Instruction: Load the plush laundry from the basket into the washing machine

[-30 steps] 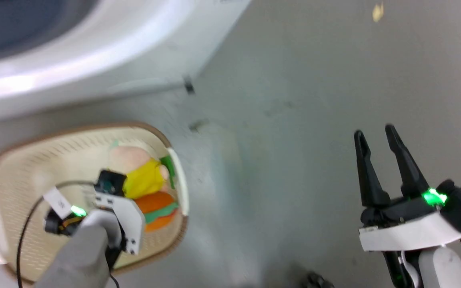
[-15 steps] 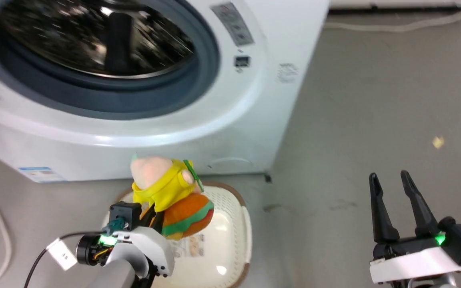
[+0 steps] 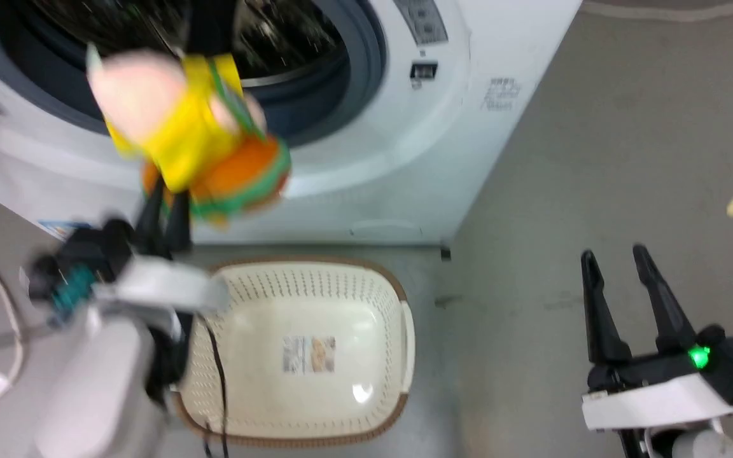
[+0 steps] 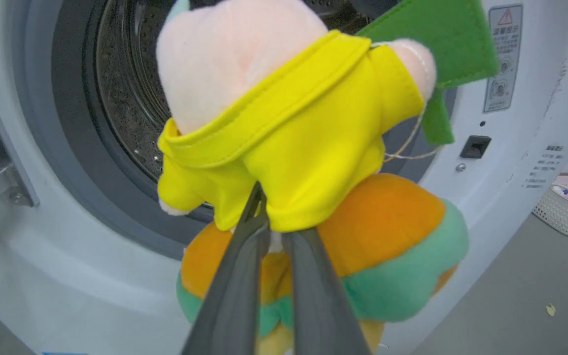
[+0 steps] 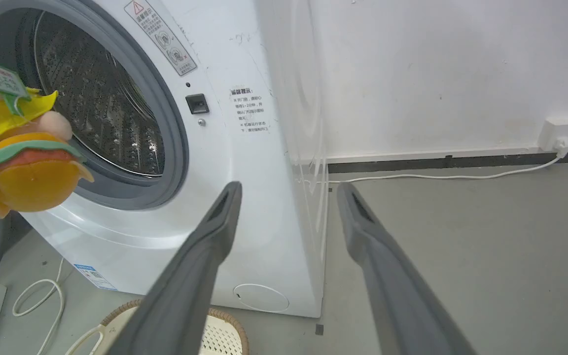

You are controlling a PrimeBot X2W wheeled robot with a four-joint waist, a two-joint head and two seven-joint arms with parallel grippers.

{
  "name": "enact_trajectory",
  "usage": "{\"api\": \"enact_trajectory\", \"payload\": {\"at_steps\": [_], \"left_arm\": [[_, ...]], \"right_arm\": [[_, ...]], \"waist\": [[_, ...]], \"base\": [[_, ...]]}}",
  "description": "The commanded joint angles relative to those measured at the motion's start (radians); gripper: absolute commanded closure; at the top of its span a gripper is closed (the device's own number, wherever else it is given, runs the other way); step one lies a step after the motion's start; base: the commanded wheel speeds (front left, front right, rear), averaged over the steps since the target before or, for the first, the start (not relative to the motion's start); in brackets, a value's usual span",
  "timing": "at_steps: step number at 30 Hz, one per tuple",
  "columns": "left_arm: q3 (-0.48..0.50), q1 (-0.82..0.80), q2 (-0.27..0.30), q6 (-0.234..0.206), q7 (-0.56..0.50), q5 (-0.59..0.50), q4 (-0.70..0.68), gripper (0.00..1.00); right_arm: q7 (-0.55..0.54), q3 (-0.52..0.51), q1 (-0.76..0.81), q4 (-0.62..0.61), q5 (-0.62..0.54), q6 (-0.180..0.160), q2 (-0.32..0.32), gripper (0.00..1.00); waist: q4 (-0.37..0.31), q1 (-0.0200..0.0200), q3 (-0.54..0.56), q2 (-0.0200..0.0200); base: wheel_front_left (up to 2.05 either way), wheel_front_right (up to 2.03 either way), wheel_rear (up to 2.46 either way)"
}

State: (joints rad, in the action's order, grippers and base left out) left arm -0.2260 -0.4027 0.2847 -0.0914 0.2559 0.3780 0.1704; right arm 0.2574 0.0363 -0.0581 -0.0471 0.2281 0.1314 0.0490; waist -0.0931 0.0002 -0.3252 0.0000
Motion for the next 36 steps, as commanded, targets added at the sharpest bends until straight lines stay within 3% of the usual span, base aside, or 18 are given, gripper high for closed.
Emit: {"api": "enact_trajectory", "payload": {"at_steps": [1, 9, 18, 26, 34, 35, 36], "left_arm": [[0.007, -0.062, 0.016, 0.007, -0.003, -0.012, -0.002, 1.0], [0.034, -0.416, 0.151, 0.062, -0.175, -0.034, 0.118, 1.0], [0.009, -0.804, 0.279, 0.139, -0.305, -0.097, 0.374, 1.0], [-0.046, -1.013, 0.303, 0.173, -0.383, -0.14, 0.586, 1.0], [-0.102, -1.098, 0.281, 0.194, -0.375, -0.163, 0.717, 1.0], [-0.105, -1.1, 0.277, 0.194, -0.367, -0.162, 0.731, 0.94], [-0.11, -1.099, 0.271, 0.195, -0.357, -0.163, 0.743, 0.41]], "right_arm": [[0.004, 0.005, -0.022, -0.008, -0.004, -0.001, 0.001, 0.0], [0.004, 0.037, -0.11, -0.026, 0.03, -0.001, 0.001, 0.0], [0.004, 0.05, -0.173, -0.019, 0.081, -0.001, 0.001, 0.0], [0.004, 0.08, -0.214, -0.016, 0.119, -0.001, 0.001, 0.0], [0.004, 0.078, -0.225, -0.01, 0.128, -0.001, 0.001, 0.0], [0.004, 0.078, -0.227, -0.009, 0.126, -0.001, 0.001, 0.0], [0.004, 0.078, -0.229, -0.007, 0.123, -0.001, 0.001, 0.0]], "waist": [[-0.028, -0.0002, -0.101, 0.0], [-0.104, -0.0002, -0.286, 0.0], [-0.18, -0.0002, -0.424, 0.0], [-0.225, -0.0002, -0.488, 0.0], [-0.223, -0.0002, -0.502, 0.0], [-0.22, -0.0002, -0.497, 0.0], [-0.217, -0.0002, -0.489, 0.0]], "base": [[0.0, 0.0, 0.0], [0.0, 0.0, 0.0], [0.0, 0.0, 0.0], [0.0, 0.0, 0.0], [0.0, 0.0, 0.0], [0.0, 0.0, 0.0], [0.0, 0.0, 0.0]]}}
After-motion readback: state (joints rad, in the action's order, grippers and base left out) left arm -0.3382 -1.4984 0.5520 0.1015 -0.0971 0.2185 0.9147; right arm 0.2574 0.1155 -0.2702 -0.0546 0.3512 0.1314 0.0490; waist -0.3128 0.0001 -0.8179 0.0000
